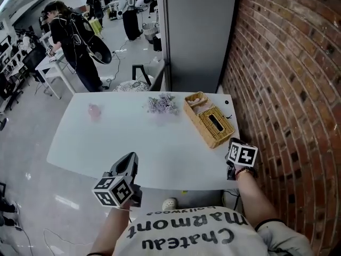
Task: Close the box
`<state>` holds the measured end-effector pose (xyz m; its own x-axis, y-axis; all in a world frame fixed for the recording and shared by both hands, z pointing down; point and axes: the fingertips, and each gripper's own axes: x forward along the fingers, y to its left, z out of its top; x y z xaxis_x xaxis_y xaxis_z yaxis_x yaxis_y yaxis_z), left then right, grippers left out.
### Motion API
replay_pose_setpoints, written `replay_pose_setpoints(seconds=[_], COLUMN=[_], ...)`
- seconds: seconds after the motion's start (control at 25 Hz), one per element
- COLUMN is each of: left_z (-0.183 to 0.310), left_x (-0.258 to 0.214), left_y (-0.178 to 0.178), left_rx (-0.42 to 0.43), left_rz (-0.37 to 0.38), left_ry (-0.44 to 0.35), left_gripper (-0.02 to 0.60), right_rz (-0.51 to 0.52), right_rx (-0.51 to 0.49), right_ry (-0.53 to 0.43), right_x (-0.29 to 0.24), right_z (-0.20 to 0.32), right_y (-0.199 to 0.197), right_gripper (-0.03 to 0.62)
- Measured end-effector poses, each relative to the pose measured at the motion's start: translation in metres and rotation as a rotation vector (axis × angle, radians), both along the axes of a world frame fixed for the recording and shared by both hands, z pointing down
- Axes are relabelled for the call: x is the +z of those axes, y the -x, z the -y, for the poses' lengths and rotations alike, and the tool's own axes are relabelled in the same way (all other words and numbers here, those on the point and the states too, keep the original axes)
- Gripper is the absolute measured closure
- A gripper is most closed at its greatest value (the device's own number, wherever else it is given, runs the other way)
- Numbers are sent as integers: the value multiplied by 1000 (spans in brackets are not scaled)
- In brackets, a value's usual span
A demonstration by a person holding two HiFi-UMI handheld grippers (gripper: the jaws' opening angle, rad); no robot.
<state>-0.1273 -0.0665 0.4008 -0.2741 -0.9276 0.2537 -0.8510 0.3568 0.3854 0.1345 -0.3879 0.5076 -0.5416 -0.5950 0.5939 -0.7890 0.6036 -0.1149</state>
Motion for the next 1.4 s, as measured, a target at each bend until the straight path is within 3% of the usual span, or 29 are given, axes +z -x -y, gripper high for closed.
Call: replay_pose_setpoints(seconds=[0.16,0.4,0.52,0.72,0.8,1.0,1.4], left_z=[-4,-11,-22,-46,-54,-62,-71], left_x=[-5,-31,-43,-49,-43,-33,-30], left_y=[-22,-55,-69,-94,-101,-110,-125], left_rx=[-16,-23,-52,-88,-100,-104,-105], left_rz=[-27,27,55,70,60,35,35], left_ry=[-14,-59,-96,-122,-116,-106,-103], left_gripper=[580,580,580,580,580,580,580], right_rz=[132,411,500,622,635,548,504], right_rx=[-67,-241,-378,-520,-539,-555,-576], right_ry=[75,150,111,-66,-103,-140,-157], right_x=[-10,-60,-95,-151,-158,-145,-138], right_z=[-53,-120,-148,-182,-191,-202,-213], right_y=[20,54,66,59,53,42,28], right_gripper=[591,591,591,591,591,591,591])
